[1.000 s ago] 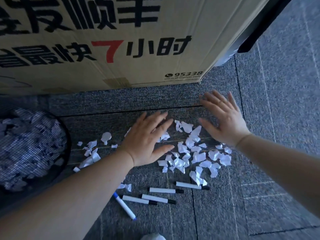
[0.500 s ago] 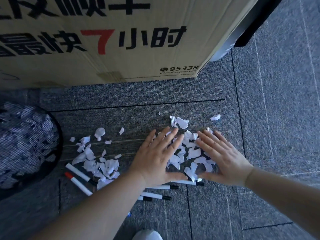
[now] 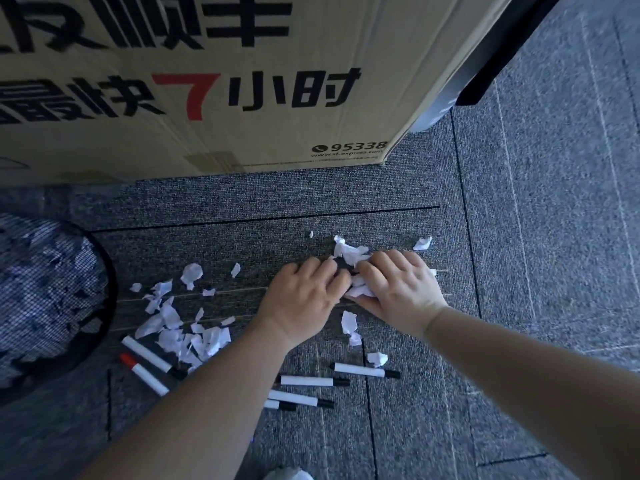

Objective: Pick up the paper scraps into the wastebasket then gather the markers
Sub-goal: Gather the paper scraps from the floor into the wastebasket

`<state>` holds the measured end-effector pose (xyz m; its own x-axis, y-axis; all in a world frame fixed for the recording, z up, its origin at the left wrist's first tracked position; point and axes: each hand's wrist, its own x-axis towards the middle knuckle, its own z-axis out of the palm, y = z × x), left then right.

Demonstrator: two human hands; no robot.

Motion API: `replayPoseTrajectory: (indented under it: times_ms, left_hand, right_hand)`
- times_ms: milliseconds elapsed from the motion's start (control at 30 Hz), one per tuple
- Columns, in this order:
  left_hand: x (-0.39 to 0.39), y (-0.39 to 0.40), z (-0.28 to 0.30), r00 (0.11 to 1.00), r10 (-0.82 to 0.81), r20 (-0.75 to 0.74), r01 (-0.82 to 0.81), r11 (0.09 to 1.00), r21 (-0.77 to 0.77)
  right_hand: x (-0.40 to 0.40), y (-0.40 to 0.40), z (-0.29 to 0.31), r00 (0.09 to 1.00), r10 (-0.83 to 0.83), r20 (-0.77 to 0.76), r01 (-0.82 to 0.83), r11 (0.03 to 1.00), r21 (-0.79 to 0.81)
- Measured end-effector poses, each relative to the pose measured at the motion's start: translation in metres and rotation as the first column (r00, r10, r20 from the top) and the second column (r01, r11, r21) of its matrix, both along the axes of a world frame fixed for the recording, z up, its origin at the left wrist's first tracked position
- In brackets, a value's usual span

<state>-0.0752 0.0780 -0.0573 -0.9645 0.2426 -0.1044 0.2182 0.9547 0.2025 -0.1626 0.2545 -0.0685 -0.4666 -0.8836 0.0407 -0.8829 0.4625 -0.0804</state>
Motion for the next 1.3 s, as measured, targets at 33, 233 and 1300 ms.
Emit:
replayPoseTrajectory:
  times_ms: [33,233,1300]
  left_hand:
    - [-0.003,-0.002,0.0,0.999,-0.011,0.031,0.011,1.0,-0.01]
    - [-0.015,-0.014,0.016,0.966,0.077,0.246,-0.079,0.997,-0.003]
    - [0.007,-0.141,0.322,0.804,0.585,0.103,-0.593,0.777,0.212]
  right_hand:
    - [-0.001,-0.002,0.0,1.0,0.017,0.004,-0.017,1.0,0.019]
    - [-0.015,-0.022,0.01,0.995,0.054,0.089,-0.06,0.996,0.068]
    - [-0.01,-0.171,0.291,0.88,-0.148,0.451,0.189,0.981,-0.048]
